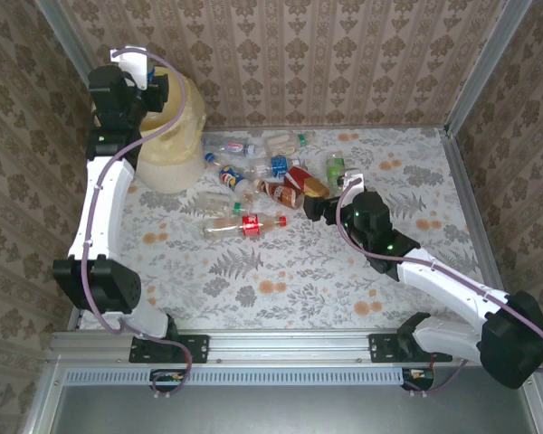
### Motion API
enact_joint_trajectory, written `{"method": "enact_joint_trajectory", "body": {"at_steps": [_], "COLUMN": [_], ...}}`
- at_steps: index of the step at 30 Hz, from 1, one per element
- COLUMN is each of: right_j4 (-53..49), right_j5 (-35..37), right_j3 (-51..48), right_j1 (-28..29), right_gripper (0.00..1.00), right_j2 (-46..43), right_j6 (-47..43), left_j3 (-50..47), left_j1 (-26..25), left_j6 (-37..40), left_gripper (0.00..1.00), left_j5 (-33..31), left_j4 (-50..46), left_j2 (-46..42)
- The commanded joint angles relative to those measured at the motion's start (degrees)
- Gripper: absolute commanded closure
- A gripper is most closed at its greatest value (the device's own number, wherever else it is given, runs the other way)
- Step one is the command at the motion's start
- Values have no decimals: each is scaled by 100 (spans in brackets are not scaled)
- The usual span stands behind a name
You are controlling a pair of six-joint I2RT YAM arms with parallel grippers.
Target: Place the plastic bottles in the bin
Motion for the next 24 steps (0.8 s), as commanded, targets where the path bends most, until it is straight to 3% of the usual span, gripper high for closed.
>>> {"method": "enact_joint_trajectory", "body": {"at_steps": [1, 7, 13, 24], "right_j4": [-125, -302, -377, -530], "right_j5": [-2, -57, -44, -191], "right_j3": [-18, 44, 8, 201], "right_j1": [-32, -32, -32, -34], "right_gripper": [0, 0, 0, 0], "right_j2": [-142, -201, -284, -143], "right_j6": [125, 101, 88, 51], "left_j3": [558, 1341, 1629, 1771], "left_j1": [303, 703, 1245, 1327], "left_j6": [614, 1279, 1161, 1152], "left_gripper": [39, 38, 38, 33], "left_j5": [516, 1187, 2483, 3106], "left_j4": [-336, -1214, -1753, -2187], "left_j2": [295, 942, 1209, 1672]}}
